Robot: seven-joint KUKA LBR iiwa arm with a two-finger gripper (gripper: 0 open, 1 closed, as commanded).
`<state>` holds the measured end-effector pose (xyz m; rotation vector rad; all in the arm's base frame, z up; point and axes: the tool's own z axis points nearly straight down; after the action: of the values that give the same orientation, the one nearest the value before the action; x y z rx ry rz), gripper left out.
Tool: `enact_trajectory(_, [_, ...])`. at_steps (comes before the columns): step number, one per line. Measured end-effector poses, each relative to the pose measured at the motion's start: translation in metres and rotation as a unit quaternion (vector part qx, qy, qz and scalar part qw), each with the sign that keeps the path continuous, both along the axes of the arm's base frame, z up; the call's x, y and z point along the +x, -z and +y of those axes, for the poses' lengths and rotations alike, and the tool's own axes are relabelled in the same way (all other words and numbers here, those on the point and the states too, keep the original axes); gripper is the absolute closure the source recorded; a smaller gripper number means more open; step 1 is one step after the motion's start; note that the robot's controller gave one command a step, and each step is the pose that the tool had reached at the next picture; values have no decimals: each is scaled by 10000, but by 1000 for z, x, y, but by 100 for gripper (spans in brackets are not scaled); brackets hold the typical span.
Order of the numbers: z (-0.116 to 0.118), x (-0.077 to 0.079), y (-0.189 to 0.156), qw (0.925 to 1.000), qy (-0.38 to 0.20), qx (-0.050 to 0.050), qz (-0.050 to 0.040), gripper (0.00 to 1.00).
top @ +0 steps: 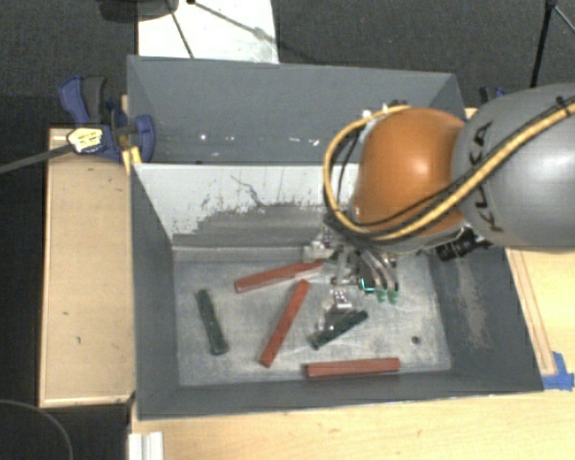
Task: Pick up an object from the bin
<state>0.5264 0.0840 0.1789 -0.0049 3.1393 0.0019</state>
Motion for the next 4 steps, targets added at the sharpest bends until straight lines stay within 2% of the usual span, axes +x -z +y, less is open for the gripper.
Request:
enact_trajectory(1, [18, 0, 101, 9973, -732, -9, -23, 100])
enact_trajectory(2, [20, -1, 104, 9973, -727, 10, -37, 0])
enact_trajectory(3, [19, -1, 104, 9975, -705, 10, -41, 100])
enact_trajectory(4, [19, -1, 104, 9975, -702, 10, -41, 100])
